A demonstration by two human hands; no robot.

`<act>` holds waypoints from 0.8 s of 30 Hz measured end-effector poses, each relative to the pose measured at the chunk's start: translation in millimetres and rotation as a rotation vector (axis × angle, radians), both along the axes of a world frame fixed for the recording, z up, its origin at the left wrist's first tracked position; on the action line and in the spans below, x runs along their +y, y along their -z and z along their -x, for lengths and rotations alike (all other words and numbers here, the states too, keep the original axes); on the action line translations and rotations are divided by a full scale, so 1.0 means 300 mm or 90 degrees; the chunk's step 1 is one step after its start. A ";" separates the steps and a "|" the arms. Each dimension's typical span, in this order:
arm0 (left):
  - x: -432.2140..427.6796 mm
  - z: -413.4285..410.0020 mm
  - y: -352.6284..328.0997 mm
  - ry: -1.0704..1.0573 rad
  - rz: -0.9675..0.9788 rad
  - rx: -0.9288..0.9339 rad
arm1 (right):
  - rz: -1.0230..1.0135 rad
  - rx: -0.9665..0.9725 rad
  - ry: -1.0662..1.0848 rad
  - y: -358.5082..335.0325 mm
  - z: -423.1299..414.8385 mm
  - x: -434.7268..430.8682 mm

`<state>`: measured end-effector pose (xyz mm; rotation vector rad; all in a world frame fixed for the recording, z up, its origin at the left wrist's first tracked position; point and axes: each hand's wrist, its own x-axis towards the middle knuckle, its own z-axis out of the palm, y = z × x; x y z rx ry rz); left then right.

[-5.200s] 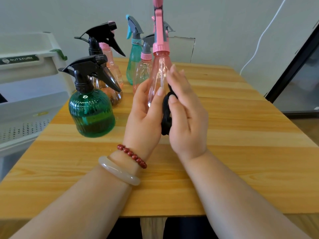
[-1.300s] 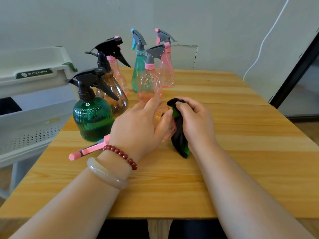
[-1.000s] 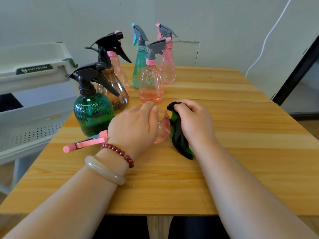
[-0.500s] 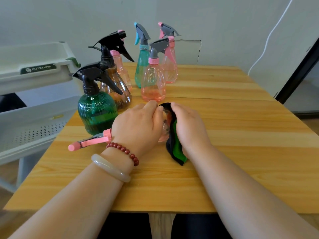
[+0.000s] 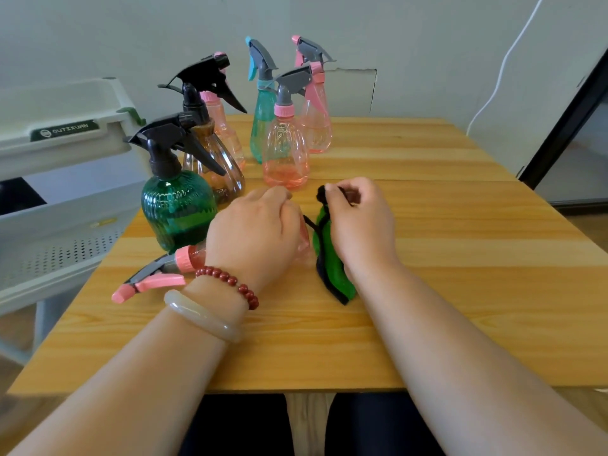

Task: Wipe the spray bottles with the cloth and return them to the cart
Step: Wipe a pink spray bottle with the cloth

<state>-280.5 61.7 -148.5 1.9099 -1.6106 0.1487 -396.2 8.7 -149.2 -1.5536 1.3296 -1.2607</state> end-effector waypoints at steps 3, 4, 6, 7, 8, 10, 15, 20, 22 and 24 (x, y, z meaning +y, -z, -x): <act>0.008 -0.007 0.007 -0.016 0.028 -0.012 | -0.115 -0.008 -0.094 -0.017 -0.028 0.031; 0.012 -0.009 0.009 -0.015 0.035 -0.017 | -0.143 -0.023 -0.116 -0.026 -0.030 0.046; 0.028 -0.013 0.014 -0.006 0.042 -0.014 | -0.160 -0.064 -0.135 -0.033 -0.020 0.069; 0.040 -0.016 0.017 0.003 0.045 -0.008 | -0.162 -0.074 -0.141 -0.030 -0.011 0.079; 0.054 -0.018 0.019 0.015 0.051 -0.003 | -0.166 -0.077 -0.146 -0.025 -0.003 0.088; 0.077 -0.022 0.020 0.037 0.058 0.006 | -0.167 -0.080 -0.153 -0.008 0.001 0.097; 0.090 -0.035 0.018 0.047 0.072 0.011 | -0.161 -0.063 -0.182 0.005 0.017 0.119; 0.093 -0.038 0.024 0.050 0.075 0.010 | -0.152 -0.074 -0.152 0.021 0.002 0.126; 0.087 -0.045 0.019 0.042 0.072 0.018 | -0.144 -0.086 -0.138 0.017 -0.016 0.130; 0.090 -0.051 0.021 0.040 0.075 0.019 | -0.163 -0.101 -0.177 0.011 0.000 0.135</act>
